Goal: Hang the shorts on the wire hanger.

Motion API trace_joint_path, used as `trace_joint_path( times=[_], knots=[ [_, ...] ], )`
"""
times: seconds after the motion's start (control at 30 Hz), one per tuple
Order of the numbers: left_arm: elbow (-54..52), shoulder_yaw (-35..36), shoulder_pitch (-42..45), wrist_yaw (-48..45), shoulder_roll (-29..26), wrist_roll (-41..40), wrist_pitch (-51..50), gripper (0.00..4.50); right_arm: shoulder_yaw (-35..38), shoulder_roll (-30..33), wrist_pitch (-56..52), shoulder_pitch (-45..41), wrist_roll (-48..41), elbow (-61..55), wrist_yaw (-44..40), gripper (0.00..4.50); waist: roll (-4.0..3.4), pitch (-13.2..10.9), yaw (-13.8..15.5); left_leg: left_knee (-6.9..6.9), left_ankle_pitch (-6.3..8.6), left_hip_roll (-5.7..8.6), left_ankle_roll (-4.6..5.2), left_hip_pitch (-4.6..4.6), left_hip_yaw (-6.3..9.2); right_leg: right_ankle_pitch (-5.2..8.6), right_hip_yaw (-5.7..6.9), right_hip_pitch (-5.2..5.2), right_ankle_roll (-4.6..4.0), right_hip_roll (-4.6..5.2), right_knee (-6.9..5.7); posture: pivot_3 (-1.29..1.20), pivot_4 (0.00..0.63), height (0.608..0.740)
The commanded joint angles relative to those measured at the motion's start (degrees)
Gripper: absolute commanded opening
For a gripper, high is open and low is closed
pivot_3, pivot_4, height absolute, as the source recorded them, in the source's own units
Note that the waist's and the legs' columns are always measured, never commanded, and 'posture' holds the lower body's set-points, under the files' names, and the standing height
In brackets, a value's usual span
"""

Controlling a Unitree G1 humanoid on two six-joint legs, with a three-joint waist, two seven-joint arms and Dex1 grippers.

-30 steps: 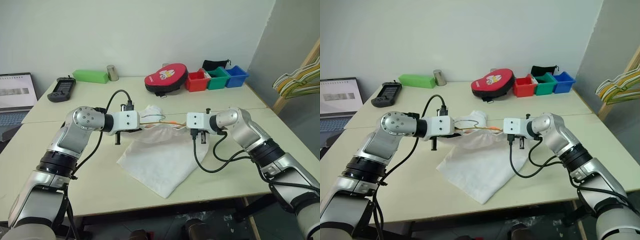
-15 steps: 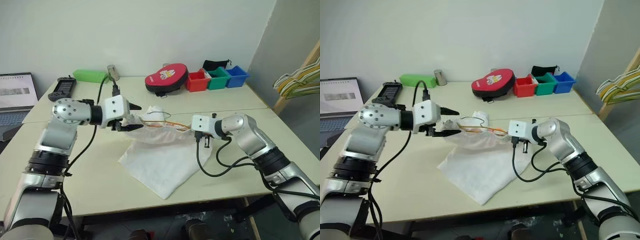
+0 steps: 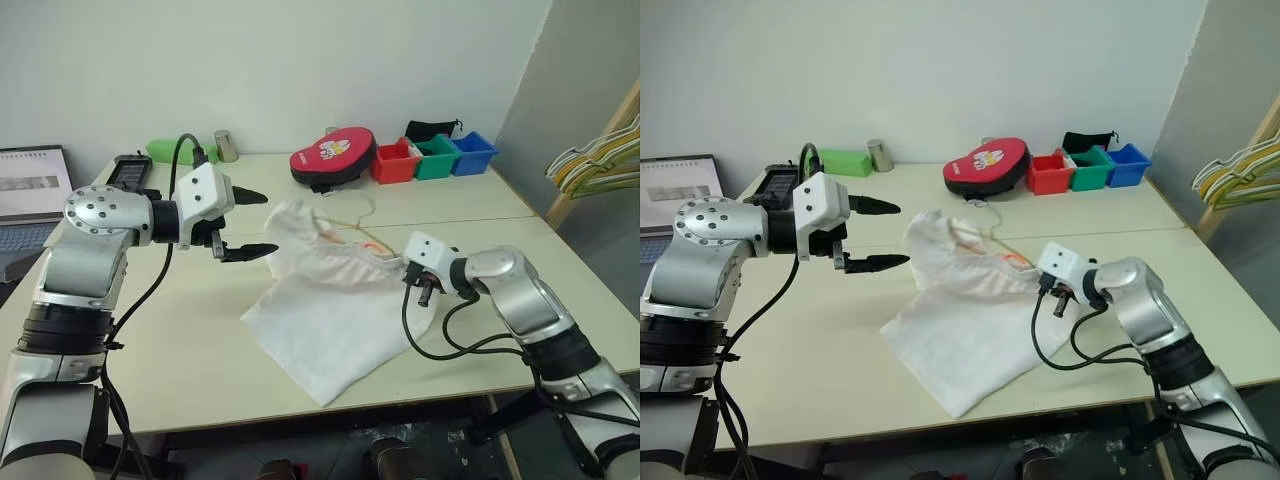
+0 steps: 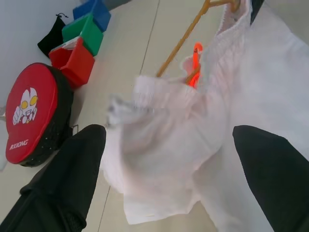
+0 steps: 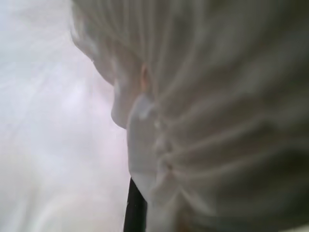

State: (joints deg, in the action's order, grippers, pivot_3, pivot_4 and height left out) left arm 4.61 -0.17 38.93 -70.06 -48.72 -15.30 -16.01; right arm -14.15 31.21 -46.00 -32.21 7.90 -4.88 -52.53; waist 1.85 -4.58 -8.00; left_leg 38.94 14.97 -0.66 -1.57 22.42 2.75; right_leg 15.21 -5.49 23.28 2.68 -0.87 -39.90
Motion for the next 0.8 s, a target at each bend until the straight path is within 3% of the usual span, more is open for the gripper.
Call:
trace_joint_path(
  times=[0.03, 0.3, 0.43, 0.63, 0.8],
  knots=[
    [-6.5, 2.1, -0.4, 5.3, 4.7, -4.9, -6.3, 4.49, 8.8, -2.1, -13.4, 4.8, -2.7, -12.4, 5.8, 0.0, -0.02, 0.1, 0.1, 0.02, 0.0, 0.01, 0.0, 0.0, 0.04, 0.01, 0.02, -0.02, 0.02, 0.01, -0.01, -0.15, 0.0, 0.74],
    [-13.1, -5.0, -1.3, 11.1, 17.7, -6.5, -9.6, 4.49, 21.1, -7.3, -36.2, 16.8, -4.4, -32.7, 14.8, 0.0, -0.39, 0.6, -1.6, 0.02, 0.0, 0.05, -0.02, -0.01, -0.13, 0.03, -0.04, -0.08, 0.08, 0.01, 0.05, -0.28, 0.0, 0.74],
    [-12.4, -8.1, -0.1, 12.0, 23.3, -5.9, -8.9, 4.49, 27.3, -10.4, -45.4, 19.4, -3.9, -39.7, 19.2, 0.0, -0.62, 0.8, -4.6, 0.05, 0.0, 0.07, -0.03, -0.07, -0.31, 0.0, -0.17, -0.11, 0.13, 0.02, 0.02, -0.33, 0.0, 0.74],
    [-7.4, -11.7, 3.0, 12.7, 31.6, -5.2, -5.4, 4.49, 38.3, -13.0, -46.5, 25.7, -3.6, -45.2, 22.6, 0.0, -0.89, 1.1, -9.8, -0.01, 0.0, 0.06, -0.03, -0.15, -0.43, 0.01, -0.24, -0.13, 0.14, 0.0, 0.04, -0.43, 0.0, 0.74],
    [-2.3, -12.8, 6.1, 12.4, 36.8, -4.5, -2.4, 4.49, 43.7, -8.1, -46.5, 30.2, -5.7, -44.4, 22.0, 0.0, -1.28, 1.3, -14.5, -0.16, 0.02, 0.07, -0.02, -0.06, -0.47, 0.02, -0.25, -0.19, 0.16, 0.02, 0.46, -0.49, 0.0, 0.74]
  ],
)
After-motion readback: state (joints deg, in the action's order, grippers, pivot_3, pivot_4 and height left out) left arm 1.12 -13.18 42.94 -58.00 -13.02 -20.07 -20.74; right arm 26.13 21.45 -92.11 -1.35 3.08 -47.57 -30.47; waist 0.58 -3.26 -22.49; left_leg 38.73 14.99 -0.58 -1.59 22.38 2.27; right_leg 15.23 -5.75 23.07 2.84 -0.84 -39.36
